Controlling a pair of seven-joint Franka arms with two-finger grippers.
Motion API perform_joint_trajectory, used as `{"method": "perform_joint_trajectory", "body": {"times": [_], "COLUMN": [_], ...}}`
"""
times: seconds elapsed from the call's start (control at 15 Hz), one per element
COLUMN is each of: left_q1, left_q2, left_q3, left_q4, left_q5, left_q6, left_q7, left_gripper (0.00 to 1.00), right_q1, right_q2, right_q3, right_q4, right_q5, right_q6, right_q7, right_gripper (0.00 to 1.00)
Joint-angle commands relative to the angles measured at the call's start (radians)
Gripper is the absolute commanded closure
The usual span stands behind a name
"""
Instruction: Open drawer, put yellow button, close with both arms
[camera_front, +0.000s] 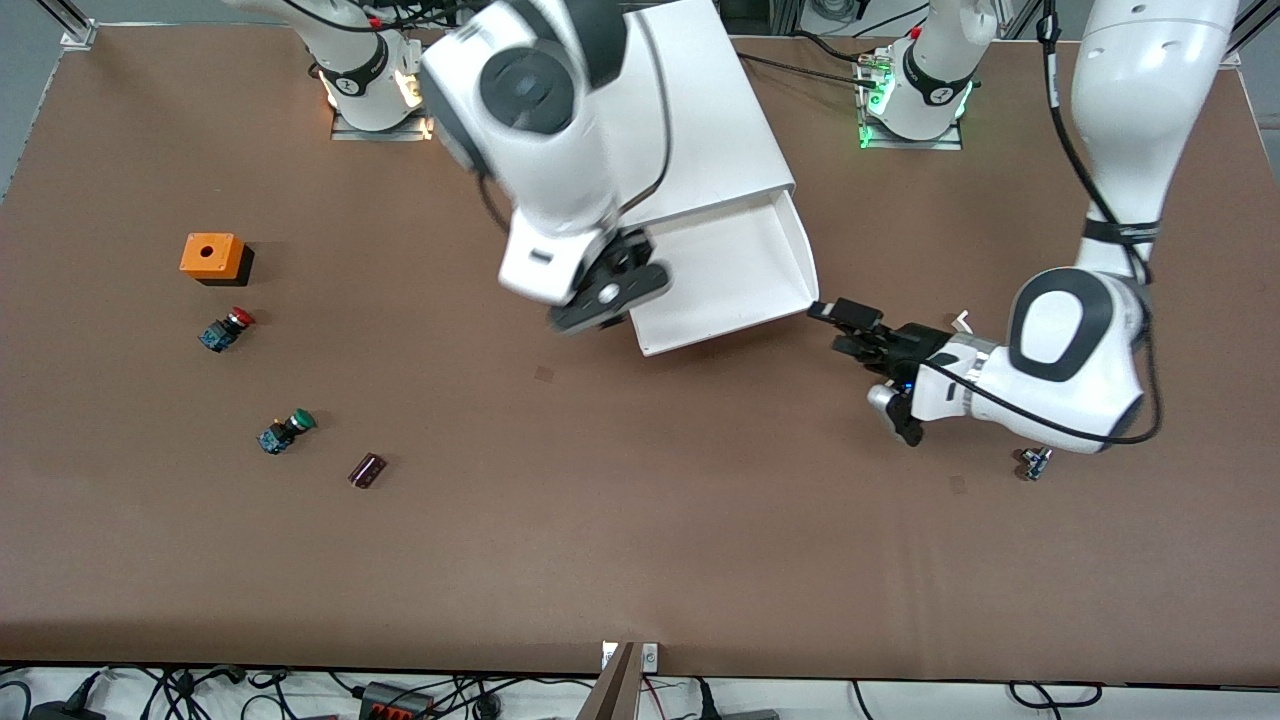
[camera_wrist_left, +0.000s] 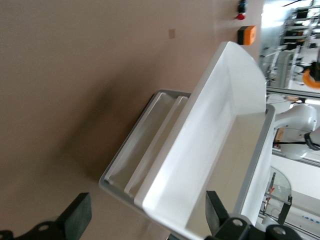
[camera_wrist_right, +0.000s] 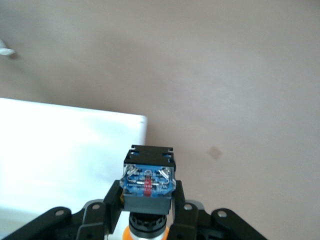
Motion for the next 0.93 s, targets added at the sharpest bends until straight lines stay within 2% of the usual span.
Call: {"method": "perform_joint_trajectory", "body": {"times": [0.0,0.33,0.53,0.6,0.73,0.87], "left_q1": [0.003,-0.011,-0.037,-0.039,-0.040,-0.028], "left_q2": [-0.031,-0.130,-0.182,-0.188,-0.184,-0.168], "left_q3": [0.001,-0.018,-0.022,-0.024,-0.021,-0.013], "left_q4": [0.042,0.047,0.048,0.089,0.236,0.298], "left_q5": [0.116,0.453,0.600,0.630,0.674,0.674], "left_q6": [-0.061,-0.162,-0.190,-0.220,-0.286,-0.283], "left_q7": [-0.079,-0.241,-0.379,-0.399,-0.398,-0.401], "left_gripper": [0.00,0.00,0.00,0.00,0.00,0.00], "right_q1": [0.033,0.102,0.126,0.131,0.142,0.160], "right_q2": [0.014,0.087,0.136,0.148,0.167,0.181], "right_q3": [-0.002,0.000,0.006,0.006,0.006,0.006], "right_q4": [0.031,0.029,0.029,0.028,0.025,0.023], "right_q5": [-0.006,-0.003,-0.003,-0.005,-0.005,-0.005], "right_q6": [0.043,0.155,0.198,0.195,0.181,0.157], "right_q7": [0.101,0.294,0.327,0.327,0.327,0.327], "right_gripper": [1.00,1.00,1.00,1.00,1.00,1.00]}}
